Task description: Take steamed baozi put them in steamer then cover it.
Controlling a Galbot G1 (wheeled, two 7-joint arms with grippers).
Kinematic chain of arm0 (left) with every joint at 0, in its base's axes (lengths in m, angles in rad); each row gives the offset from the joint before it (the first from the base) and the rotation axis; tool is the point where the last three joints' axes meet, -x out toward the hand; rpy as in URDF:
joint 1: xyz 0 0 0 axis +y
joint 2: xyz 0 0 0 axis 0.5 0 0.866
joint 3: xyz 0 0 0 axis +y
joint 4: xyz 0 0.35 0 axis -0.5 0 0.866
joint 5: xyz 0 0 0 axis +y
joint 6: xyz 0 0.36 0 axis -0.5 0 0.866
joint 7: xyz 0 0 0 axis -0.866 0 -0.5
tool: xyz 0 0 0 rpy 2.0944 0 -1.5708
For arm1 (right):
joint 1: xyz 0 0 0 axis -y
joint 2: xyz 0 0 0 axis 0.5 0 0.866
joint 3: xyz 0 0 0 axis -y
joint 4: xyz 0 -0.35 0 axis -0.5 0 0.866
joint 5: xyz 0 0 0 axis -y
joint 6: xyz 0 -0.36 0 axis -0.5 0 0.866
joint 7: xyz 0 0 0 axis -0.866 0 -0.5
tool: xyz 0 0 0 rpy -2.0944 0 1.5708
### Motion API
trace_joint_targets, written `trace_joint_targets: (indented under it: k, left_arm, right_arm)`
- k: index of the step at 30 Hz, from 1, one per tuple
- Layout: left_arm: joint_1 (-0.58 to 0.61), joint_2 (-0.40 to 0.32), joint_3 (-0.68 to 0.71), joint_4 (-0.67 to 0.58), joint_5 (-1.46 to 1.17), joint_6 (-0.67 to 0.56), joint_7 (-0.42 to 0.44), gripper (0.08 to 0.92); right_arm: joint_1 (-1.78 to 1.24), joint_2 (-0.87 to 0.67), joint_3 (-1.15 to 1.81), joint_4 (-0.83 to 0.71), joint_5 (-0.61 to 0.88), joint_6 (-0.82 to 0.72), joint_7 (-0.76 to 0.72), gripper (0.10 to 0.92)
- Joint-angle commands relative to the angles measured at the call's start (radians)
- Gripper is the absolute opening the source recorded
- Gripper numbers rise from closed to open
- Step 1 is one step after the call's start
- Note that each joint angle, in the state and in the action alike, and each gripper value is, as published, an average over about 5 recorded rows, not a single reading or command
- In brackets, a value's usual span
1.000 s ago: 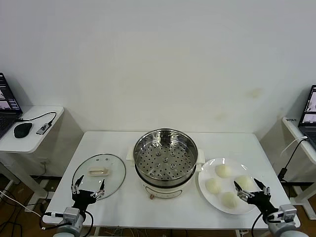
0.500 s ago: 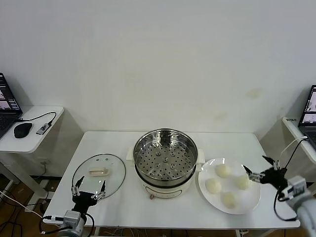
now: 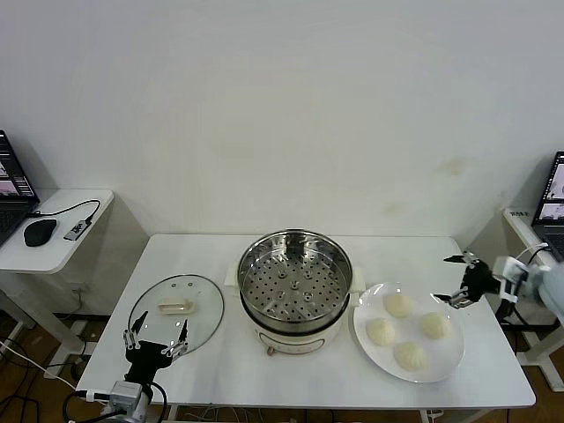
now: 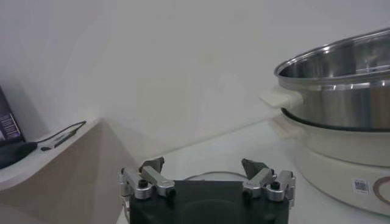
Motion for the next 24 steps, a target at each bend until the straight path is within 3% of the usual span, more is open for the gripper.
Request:
trace_joint_targets:
  k: [1,14,24]
  left_arm:
    - [0.017,-0.005,-0.002,-0.024,0.007,-0.001,0.000,0.823]
    - [0.021,-0.005,-0.003,-0.003,0.011,0.000,0.002,0.823]
    - [0.023,-0.007,0.003,0.009,0.023,-0.001,0.004,0.823]
  right_arm:
    - [0.485,0.034,-0.546,-0.186,-0.151,0.067,-0.177,0.823]
    - [0.464,0.249,-0.603,-0.380,-0.265,0.107,-0.142,0.823]
    - [0.395,0.310,-0.563,-0.454,-0.303,0.091,-0.070,0.823]
